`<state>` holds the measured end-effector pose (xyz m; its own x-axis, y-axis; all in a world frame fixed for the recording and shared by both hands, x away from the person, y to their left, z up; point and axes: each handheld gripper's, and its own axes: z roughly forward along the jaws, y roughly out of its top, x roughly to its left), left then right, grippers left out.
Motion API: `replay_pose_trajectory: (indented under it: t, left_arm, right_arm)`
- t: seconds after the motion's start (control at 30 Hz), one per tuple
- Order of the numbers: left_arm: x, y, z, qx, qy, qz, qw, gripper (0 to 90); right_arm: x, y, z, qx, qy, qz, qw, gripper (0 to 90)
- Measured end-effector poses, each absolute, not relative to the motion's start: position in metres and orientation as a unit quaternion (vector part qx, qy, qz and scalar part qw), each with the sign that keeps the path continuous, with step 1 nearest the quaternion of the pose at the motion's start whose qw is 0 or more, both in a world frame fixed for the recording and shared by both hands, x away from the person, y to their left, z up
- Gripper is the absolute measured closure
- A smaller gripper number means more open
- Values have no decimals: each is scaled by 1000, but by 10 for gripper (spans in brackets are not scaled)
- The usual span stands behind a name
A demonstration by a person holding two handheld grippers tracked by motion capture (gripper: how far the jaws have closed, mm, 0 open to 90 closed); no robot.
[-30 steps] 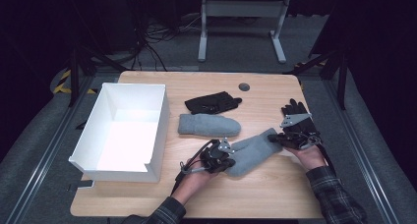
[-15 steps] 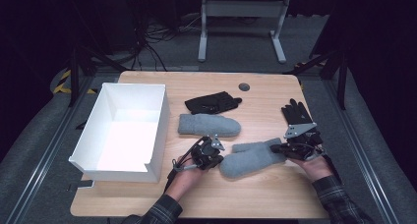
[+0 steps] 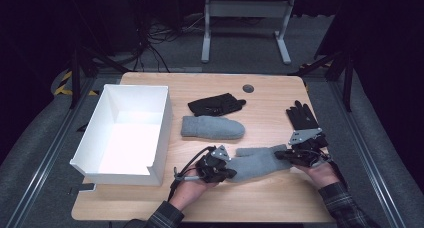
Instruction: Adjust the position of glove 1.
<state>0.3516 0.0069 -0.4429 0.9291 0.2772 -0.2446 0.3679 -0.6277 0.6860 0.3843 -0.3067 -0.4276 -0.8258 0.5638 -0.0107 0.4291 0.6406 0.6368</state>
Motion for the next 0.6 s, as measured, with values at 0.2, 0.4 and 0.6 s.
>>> replay_pose_trajectory:
  t: [0.2,0.4,0.6]
  left_arm:
    - [348,-5,-451,916,169,-45,360,900]
    - [356,6,-451,912,199,-29,357,900]
    - [365,18,-451,907,223,-13,358,900]
  right_arm:
    - [382,-300,-428,266,903,323,98,900]
    - [376,-292,-427,252,906,329,88,900]
    - [364,-273,-429,219,913,339,61,900]
